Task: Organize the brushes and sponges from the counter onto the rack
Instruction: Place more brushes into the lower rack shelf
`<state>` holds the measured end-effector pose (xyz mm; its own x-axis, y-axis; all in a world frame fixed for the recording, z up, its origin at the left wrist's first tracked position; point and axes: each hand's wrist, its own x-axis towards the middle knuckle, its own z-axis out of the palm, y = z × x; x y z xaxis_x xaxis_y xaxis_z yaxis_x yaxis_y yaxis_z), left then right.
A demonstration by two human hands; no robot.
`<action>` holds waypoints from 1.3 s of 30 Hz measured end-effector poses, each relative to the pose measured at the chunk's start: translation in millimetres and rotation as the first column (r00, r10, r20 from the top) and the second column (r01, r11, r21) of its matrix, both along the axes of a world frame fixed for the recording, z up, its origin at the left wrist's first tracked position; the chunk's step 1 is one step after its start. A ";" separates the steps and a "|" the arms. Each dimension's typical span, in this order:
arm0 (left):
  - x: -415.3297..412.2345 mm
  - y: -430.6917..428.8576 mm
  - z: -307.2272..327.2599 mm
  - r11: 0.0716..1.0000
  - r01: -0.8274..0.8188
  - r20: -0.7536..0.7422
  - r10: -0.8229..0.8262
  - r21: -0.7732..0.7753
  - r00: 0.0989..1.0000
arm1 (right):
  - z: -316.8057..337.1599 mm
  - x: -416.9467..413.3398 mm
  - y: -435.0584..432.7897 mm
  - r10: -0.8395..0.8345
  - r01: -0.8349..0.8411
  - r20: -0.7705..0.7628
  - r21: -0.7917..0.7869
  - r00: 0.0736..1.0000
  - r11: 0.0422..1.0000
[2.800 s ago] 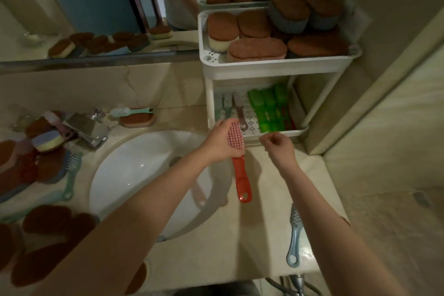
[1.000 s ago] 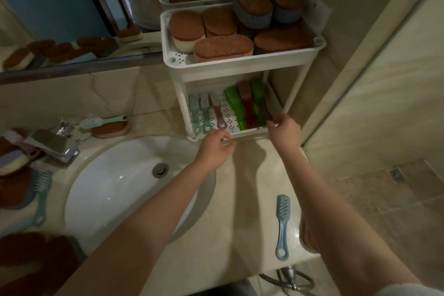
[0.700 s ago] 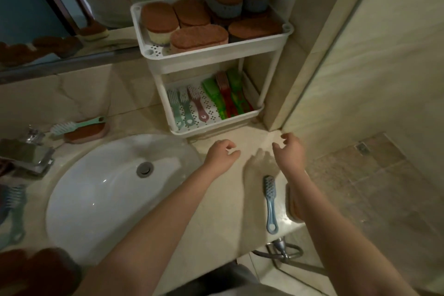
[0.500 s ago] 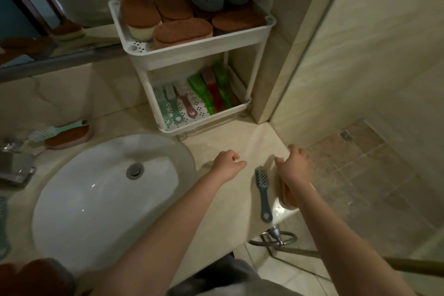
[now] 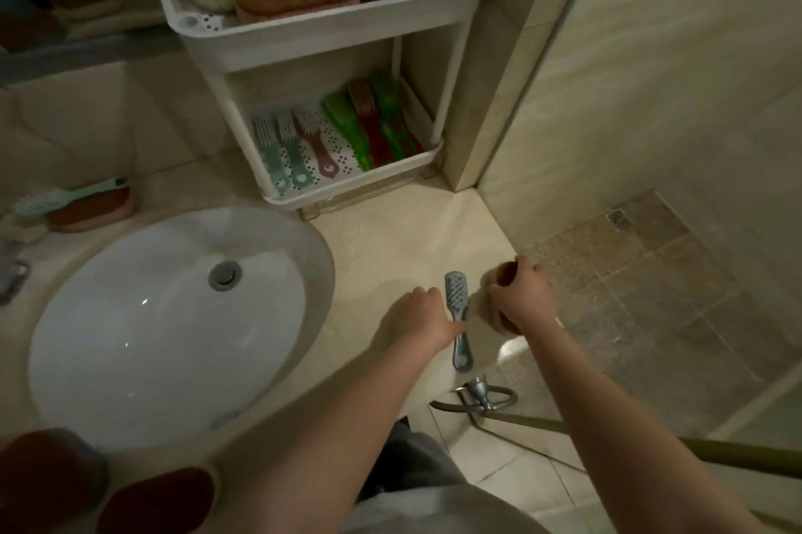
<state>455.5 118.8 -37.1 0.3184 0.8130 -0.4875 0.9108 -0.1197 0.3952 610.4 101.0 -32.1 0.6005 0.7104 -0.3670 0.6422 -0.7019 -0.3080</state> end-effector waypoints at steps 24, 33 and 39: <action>-15.3 1.0 2.5 0.965 -0.195 -0.091 0.181 -0.176 0.979 | 26.3 -24.5 38.4 0.091 -0.016 -0.242 0.298 0.966 0.954; -55.7 43.6 27.5 0.903 -0.400 0.270 0.428 -0.155 0.862 | 48.4 -52.4 67.3 0.072 0.082 -0.363 0.390 0.929 0.917; -84.6 70.8 61.3 0.809 -0.568 0.561 0.545 -0.155 0.623 | 82.8 -81.9 93.6 0.221 0.071 -0.425 0.572 0.878 0.817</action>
